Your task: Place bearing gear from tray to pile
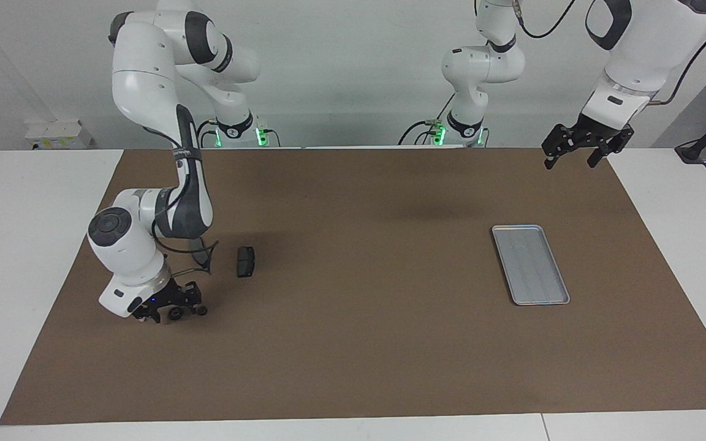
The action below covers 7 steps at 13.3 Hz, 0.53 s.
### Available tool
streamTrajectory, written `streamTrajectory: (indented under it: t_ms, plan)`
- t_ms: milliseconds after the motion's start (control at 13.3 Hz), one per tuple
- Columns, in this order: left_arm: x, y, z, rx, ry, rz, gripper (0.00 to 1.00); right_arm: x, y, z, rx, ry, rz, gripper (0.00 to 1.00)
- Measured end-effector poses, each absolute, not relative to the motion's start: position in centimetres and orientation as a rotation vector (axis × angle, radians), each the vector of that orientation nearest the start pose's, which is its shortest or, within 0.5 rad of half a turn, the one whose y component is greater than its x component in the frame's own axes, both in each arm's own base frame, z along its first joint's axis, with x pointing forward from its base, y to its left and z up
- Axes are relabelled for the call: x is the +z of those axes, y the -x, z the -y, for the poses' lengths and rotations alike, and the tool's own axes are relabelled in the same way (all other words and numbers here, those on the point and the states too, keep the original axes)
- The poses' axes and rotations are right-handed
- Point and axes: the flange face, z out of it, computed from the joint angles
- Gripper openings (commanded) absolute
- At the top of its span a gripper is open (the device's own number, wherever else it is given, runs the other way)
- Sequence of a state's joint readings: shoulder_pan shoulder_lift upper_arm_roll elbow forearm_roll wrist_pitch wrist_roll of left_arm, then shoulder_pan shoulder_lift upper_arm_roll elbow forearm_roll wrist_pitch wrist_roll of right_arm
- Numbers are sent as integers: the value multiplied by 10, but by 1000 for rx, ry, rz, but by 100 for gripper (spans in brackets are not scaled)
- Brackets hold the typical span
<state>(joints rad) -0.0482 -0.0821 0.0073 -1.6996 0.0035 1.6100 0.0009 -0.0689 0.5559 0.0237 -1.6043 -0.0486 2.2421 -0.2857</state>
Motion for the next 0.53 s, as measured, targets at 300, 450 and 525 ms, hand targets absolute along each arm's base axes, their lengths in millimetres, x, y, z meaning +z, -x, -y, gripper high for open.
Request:
streamTrajectory:
  t_ms: [300, 450, 525]
  plan:
    - [612, -530, 21, 11, 3138, -69, 100, 373, -689, 32, -136, 3154, 423, 100]
    - [612, -530, 21, 11, 3138, -69, 100, 390, -686, 32, -154, 3156, 423, 100]
    - [612, -530, 21, 11, 3138, -69, 100, 393, -685, 32, -158, 3157, 423, 100]
